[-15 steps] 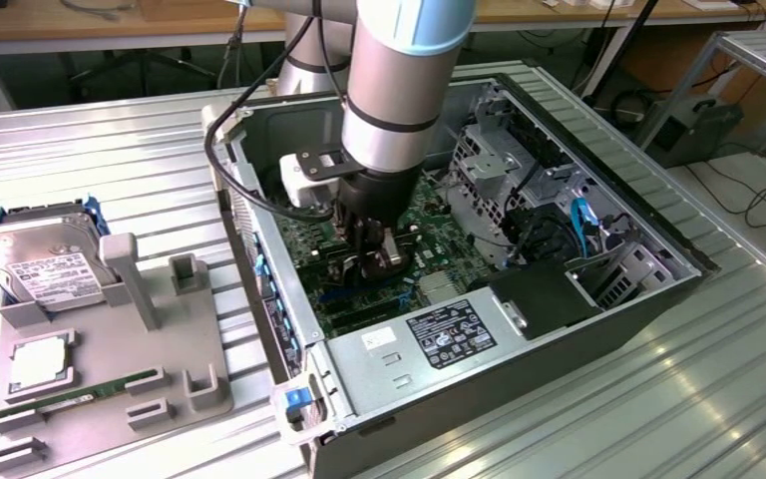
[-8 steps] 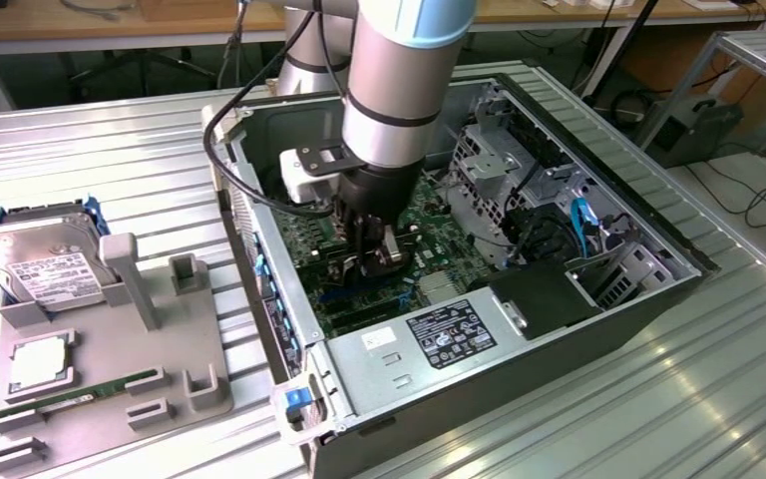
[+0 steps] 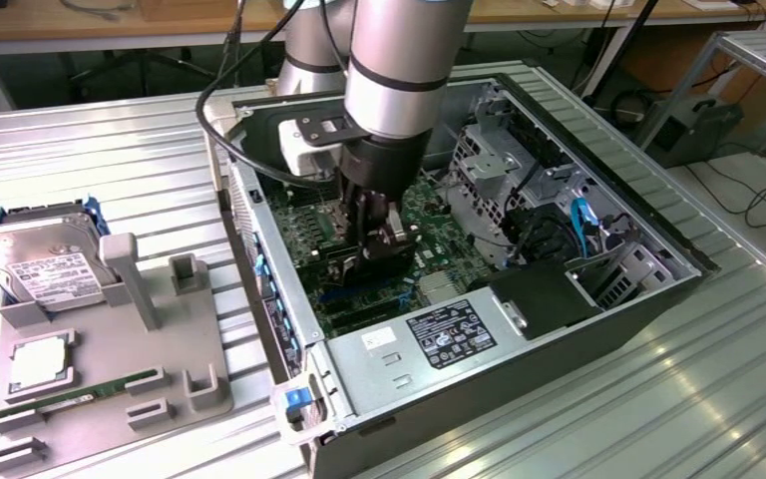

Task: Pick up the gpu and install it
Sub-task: 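Insert the gpu into the slot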

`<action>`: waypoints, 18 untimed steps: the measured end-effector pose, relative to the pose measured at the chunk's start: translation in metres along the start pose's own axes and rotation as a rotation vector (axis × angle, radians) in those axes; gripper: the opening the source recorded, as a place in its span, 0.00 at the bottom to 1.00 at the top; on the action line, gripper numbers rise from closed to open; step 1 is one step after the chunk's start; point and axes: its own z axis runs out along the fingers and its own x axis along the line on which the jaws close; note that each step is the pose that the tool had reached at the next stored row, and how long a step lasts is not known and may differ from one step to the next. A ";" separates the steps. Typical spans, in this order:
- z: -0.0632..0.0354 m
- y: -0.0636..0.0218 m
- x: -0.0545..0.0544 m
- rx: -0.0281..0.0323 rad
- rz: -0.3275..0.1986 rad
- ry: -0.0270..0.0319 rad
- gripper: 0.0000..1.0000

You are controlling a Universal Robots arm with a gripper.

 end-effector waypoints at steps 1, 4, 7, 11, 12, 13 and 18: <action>0.0000 -0.0001 0.000 0.0001 0.000 -0.0001 0.38; -0.0003 -0.0047 0.000 -0.0038 -0.002 0.0001 0.31; -0.0005 -0.0151 -0.001 -0.0175 -0.004 -0.0001 0.13; -0.0007 -0.0239 0.000 -0.0275 -0.005 -0.0001 0.11; -0.0007 -0.0238 0.000 -0.0276 -0.005 -0.0001 0.11; -0.0008 -0.0239 -0.001 -0.0277 -0.005 0.0000 0.11; -0.0007 -0.0239 -0.001 -0.0277 -0.005 -0.0001 0.11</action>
